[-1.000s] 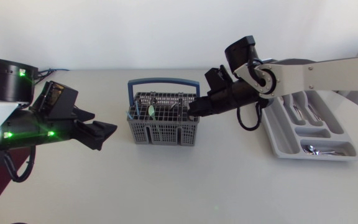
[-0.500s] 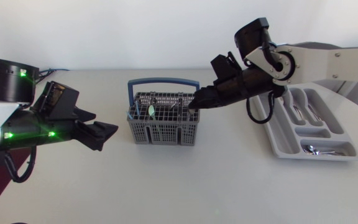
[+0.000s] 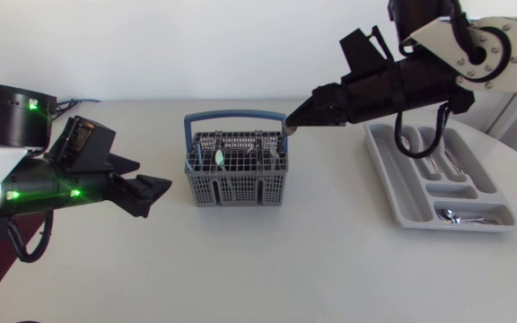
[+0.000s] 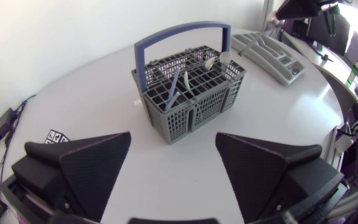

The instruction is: Transfer all utensils from the basket to the drawer tray.

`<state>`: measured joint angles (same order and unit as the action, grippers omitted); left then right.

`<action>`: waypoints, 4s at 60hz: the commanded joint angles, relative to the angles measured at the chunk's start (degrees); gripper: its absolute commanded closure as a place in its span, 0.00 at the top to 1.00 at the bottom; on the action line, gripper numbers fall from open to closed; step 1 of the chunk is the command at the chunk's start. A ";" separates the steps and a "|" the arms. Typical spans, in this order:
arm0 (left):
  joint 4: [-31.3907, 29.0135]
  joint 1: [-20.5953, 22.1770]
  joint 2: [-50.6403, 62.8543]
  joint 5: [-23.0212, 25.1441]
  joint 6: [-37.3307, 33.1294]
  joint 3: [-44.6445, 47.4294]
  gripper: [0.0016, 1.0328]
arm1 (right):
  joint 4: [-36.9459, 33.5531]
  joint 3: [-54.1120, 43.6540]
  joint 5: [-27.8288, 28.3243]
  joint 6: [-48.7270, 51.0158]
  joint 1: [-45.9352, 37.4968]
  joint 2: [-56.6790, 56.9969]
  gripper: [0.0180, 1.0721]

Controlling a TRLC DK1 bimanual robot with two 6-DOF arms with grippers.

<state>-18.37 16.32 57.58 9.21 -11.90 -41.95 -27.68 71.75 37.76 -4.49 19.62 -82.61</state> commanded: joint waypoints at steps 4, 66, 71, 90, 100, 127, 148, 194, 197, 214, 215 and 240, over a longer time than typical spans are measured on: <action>0.35 0.82 0.51 0.63 -0.84 -0.41 0.92 | -1.94 0.76 1.35 -1.22 -2.13 2.19 0.05; 0.62 3.81 2.27 0.54 -0.23 -1.73 0.91 | 0.35 -25.16 -29.67 24.79 -46.69 9.40 0.05; 0.35 4.07 2.10 0.54 -0.14 -1.73 0.91 | 2.81 -24.90 -30.46 25.32 -49.24 6.14 0.05; 0.35 4.60 1.83 0.46 -0.23 -1.64 0.91 | 9.75 -24.72 -32.40 25.67 -50.47 -2.21 0.05; 0.53 4.95 2.18 0.46 -0.14 -1.64 0.91 | 10.98 -24.20 -33.36 24.62 -48.80 -3.70 0.23; 3.61 4.69 6.14 0.28 -0.32 -2.87 0.91 | 4.48 -22.00 -27.65 23.65 -47.30 -2.38 0.96; 13.36 3.63 11.15 0.28 -1.63 -2.25 0.74 | -2.46 -20.94 -23.70 21.72 -38.07 6.58 0.96; 37.09 1.97 18.36 0.19 -10.60 7.85 0.46 | -1.32 -21.12 -26.77 14.34 -18.74 9.92 0.96; 37.88 1.97 18.97 0.19 -10.77 7.85 0.43 | -1.23 -21.03 -27.12 14.25 -18.12 9.66 0.96; 40.34 1.53 21.17 0.19 -11.48 8.03 0.19 | 1.05 -22.00 -28.27 13.54 -16.19 8.25 0.96; 40.43 1.53 21.34 0.19 -11.48 8.03 0.19 | 1.14 -22.09 -28.44 13.46 -16.01 8.08 0.96; 41.66 2.40 21.87 0.54 -12.62 8.29 0.06 | 1.93 -23.32 -29.94 13.28 -14.78 7.99 0.96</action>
<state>22.59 18.46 78.59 9.19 -23.03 -35.29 -26.30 49.80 8.47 10.20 4.43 -73.95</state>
